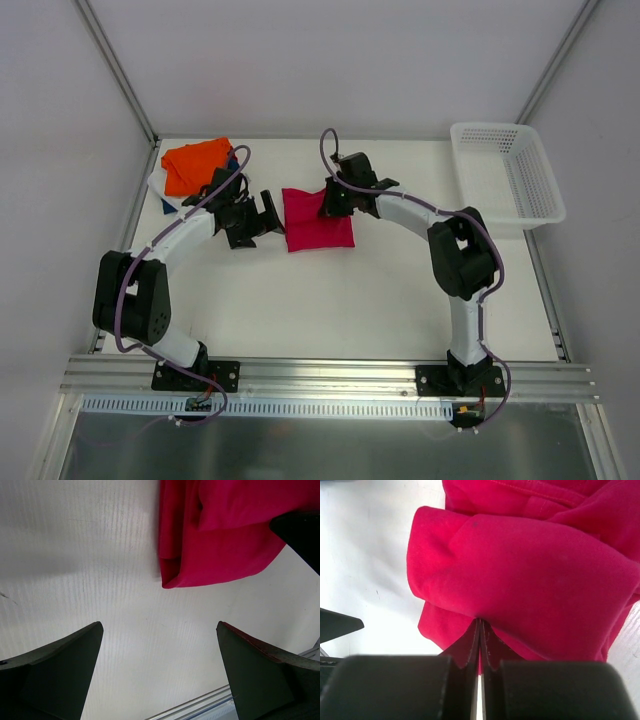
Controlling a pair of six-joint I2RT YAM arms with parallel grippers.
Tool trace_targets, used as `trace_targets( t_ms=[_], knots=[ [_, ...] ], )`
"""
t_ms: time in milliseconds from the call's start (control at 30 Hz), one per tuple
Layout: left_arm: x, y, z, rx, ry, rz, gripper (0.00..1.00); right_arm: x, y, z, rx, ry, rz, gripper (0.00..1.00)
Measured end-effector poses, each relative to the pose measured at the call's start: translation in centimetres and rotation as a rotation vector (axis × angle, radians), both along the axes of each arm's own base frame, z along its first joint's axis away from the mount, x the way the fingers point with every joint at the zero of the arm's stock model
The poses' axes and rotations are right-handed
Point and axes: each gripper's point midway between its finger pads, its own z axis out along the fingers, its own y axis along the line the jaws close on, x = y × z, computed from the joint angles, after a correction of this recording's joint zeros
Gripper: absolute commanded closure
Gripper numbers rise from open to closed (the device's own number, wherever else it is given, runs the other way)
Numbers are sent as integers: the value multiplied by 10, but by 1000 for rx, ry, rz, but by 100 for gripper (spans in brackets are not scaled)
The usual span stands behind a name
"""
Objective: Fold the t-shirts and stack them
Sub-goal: Fold the tshirt
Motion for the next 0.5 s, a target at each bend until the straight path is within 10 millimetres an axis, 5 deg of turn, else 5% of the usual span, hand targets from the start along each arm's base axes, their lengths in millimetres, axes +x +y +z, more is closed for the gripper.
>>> trace_targets(
  t_ms=[500],
  knots=[
    [1, 0, -6, 3, 13, 0, 1, -11, -7, -20, -16, 35, -5, 100]
  ],
)
